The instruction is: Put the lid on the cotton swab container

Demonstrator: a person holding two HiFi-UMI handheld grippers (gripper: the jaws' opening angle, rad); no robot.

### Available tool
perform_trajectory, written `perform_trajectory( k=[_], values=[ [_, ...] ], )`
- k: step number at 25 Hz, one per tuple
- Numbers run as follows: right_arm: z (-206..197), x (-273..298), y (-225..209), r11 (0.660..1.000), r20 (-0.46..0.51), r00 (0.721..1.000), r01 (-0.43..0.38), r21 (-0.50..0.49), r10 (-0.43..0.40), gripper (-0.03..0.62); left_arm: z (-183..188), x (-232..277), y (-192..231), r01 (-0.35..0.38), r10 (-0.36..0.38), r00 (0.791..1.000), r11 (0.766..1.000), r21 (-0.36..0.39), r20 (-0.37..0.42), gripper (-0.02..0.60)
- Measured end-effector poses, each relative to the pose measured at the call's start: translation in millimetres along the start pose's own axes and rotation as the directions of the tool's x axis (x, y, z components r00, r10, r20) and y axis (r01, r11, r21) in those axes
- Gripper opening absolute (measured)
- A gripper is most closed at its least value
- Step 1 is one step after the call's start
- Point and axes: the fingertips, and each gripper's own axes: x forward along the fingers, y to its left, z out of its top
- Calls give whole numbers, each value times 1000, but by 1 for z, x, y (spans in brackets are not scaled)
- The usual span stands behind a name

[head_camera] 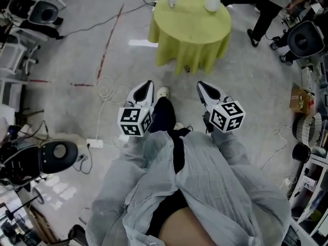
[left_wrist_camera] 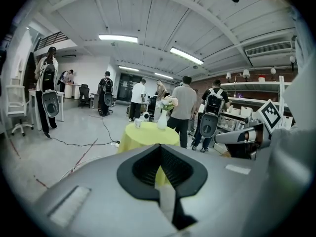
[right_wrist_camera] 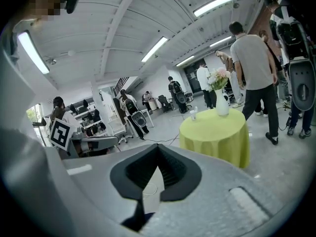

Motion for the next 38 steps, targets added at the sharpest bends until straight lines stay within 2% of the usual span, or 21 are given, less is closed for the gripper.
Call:
perform_trajectory(
  k=[10,22,32,38],
  values=[
    [41,47,-29,1000,4,1000,0,-1,0,2,35,53,30,0,0,1000,1000,-13,15,17],
    [97,114,-55,999,18,999,32,14,-33,2,88,113,76,42,-42,999,999,26,6,17],
    [116,153,-86,996,12,997,81,20,-82,2,105,164,103,85,-85,996,996,39,-3,17],
    [143,205,-80,995,6,995,99,22,-100,2,131,185,154,100,-100,995,994,36,-12,17]
  ],
)
